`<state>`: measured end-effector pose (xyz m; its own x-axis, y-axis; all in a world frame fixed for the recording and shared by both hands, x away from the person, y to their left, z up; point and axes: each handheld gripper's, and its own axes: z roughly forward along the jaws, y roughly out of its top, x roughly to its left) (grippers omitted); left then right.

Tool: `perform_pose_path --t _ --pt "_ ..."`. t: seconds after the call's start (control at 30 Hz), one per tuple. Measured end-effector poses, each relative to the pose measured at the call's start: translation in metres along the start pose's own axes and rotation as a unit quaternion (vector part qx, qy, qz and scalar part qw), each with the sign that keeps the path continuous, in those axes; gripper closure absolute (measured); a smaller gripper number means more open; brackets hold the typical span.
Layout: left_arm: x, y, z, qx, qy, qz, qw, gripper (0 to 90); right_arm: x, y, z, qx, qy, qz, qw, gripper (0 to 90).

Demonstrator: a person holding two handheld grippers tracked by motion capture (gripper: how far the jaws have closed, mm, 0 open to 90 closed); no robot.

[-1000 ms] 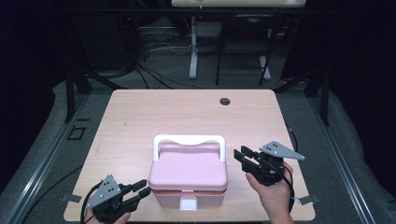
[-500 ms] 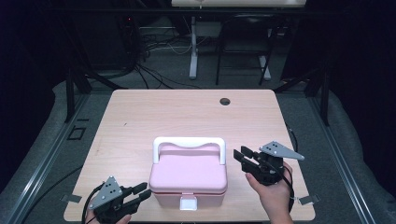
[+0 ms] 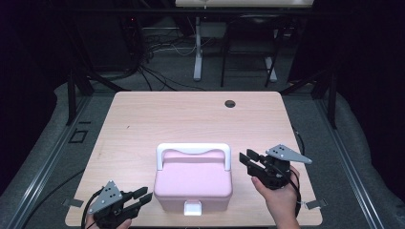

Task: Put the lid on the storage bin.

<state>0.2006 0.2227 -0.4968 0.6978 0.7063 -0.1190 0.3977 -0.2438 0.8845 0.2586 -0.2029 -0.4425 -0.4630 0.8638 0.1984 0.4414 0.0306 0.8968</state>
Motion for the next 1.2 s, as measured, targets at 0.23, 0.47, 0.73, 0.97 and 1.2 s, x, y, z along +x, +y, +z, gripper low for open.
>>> perform_pose_path --t 0.23,0.47,0.73,0.97,1.2 --pt "0.003 0.006 0.004 -0.007 0.001 -0.003 1.0 69.5 0.001 -0.001 0.002 0.002 0.001 -0.003 1.0 65.7" --pt "0.01 0.012 0.01 -0.009 0.006 -0.005 0.9999 68.3 0.001 -0.001 0.002 0.003 0.001 -0.001 1.0 65.8" --pt "0.025 0.02 0.013 -0.015 0.025 -0.014 0.9995 67.5 -0.001 -0.002 0.002 0.003 0.0 0.0 1.0 65.7" --pt "0.04 0.023 0.019 -0.013 0.04 -0.025 0.9988 63.4 -0.001 -0.003 0.003 0.005 0.0 0.0 1.0 65.2" --pt "0.054 0.021 0.025 -0.013 0.056 -0.045 0.9973 54.1 -0.003 -0.004 0.004 0.005 -0.001 0.003 1.0 64.7"
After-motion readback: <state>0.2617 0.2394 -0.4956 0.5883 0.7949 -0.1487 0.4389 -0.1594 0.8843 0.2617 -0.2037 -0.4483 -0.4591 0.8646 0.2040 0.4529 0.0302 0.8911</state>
